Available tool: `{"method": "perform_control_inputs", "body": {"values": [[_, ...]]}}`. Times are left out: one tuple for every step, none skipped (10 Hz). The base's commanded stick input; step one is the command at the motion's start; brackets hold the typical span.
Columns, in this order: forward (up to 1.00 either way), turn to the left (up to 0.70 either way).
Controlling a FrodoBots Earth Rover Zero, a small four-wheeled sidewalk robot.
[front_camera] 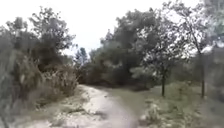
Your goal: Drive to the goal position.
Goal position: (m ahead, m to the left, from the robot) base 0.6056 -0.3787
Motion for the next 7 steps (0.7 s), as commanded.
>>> {"method": "perform_control_inputs", "body": {"values": [[0.85, 0.00], [0.85, 0.00], [0.85, 0.00], [0.85, 0.00], [0.85, 0.00], [0.85, 0.00], [0.85, 0.00]]}}
